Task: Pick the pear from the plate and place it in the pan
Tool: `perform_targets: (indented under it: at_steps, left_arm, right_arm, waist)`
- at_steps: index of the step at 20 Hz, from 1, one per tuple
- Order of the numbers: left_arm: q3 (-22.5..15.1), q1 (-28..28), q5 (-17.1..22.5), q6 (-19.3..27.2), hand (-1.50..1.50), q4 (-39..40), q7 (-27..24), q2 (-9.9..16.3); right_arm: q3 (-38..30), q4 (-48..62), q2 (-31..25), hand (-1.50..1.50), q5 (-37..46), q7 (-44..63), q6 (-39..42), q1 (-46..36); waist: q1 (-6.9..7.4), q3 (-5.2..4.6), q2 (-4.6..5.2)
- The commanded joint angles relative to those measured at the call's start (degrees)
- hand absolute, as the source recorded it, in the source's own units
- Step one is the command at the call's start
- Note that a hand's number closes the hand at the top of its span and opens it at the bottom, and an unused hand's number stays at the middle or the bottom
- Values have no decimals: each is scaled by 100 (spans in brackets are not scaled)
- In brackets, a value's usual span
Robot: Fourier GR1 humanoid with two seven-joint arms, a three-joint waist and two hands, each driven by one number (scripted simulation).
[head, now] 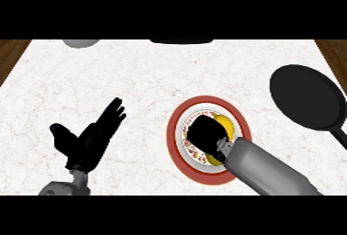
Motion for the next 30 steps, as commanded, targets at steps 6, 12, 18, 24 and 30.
perform_targets:
  at_steps: [6, 12, 18, 24, 30]
  left_arm:
    - [-53, 26, -179, 18, 0, 128, -124, -237]
    - [309, 175, -33, 112, 0, 30, -63, -21]
    - [115, 112, -61, -27, 0, -64, 96, -8]
    - [167, 134, -35, -62, 0, -112, 59, -13]
    - [216, -94, -20, -19, 0, 45, 150, -108]
  right_arm:
    - [-639, 575, 268, 150, 578, 106, -855, 208]
    - [-2927, 900, 892, 150, -134, 2955, -1397, 856]
    - [-3063, 182, 1474, 150, 1089, 5056, -3174, 546]
    - [-3199, -814, 1615, 150, 1755, 5785, -4129, 435]
    - [-3559, -1654, 1703, 150, 1478, 5620, -5222, 836]
  waist:
    - [-52, 9, 19]
    - [-509, 19, -52]
    - [-212, 6, -61]
    - [-116, 8, -31]
    - [-111, 12, 2]
